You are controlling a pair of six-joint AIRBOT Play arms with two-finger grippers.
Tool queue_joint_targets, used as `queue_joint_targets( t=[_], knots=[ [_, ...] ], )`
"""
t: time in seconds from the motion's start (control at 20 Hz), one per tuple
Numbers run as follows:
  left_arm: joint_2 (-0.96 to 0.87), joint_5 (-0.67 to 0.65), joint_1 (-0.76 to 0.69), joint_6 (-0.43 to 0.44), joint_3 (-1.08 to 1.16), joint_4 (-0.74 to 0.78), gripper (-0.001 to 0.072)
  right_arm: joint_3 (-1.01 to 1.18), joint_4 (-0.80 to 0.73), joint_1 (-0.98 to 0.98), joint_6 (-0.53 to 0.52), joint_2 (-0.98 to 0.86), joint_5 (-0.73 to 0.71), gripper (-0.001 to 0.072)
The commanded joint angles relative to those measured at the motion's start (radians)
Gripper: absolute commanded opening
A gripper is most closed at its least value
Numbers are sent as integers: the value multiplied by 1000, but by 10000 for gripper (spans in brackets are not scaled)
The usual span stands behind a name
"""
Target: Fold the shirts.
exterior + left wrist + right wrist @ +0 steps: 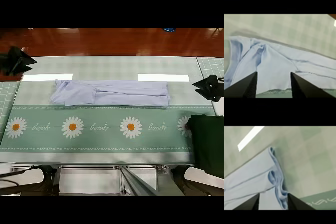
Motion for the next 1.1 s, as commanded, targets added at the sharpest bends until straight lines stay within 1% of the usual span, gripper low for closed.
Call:
queue_joint_targets(
  t=[0.0, 0.1, 0.2, 0.3, 0.45, 0.55, 0.75, 0.8, 0.85, 0.9, 0.95, 1.05],
  knots=[
    [285, 160, -47, 61, -223, 40, 506, -125, -43, 19, 70, 34, -152, 405],
    [404, 246, -116, 62, -370, 41, 506, -129, -31, 81, 53, -37, -157, 410],
    [449, 257, -177, 84, -459, 41, 506, -106, -8, 134, 49, -122, -148, 412],
    [443, 258, -227, 83, -503, 41, 506, -65, 34, 173, 48, -208, -121, 415],
    [405, 259, -275, 83, -510, 41, 506, -2, 78, 217, 51, -303, -111, 416],
    [385, 259, -286, 82, -510, 40, 506, 35, 138, 248, 44, -348, -110, 416],
    [375, 259, -290, 82, -510, 38, 506, 93, 166, 331, 43, -409, -111, 416],
    [375, 259, -290, 82, -510, 38, 506, 105, 165, 354, 35, -413, -113, 394],
    [375, 260, -290, 82, -510, 38, 506, 113, 165, 375, 33, -412, -117, 280],
    [375, 259, -290, 82, -510, 38, 506, 126, 165, 387, 18, -412, -109, 78],
    [375, 259, -290, 83, -510, 38, 506, 137, 167, 396, -9, -407, -89, 20],
    [375, 259, -290, 83, -510, 37, 506, 141, 160, 396, -17, -366, -45, 20]
  ],
)
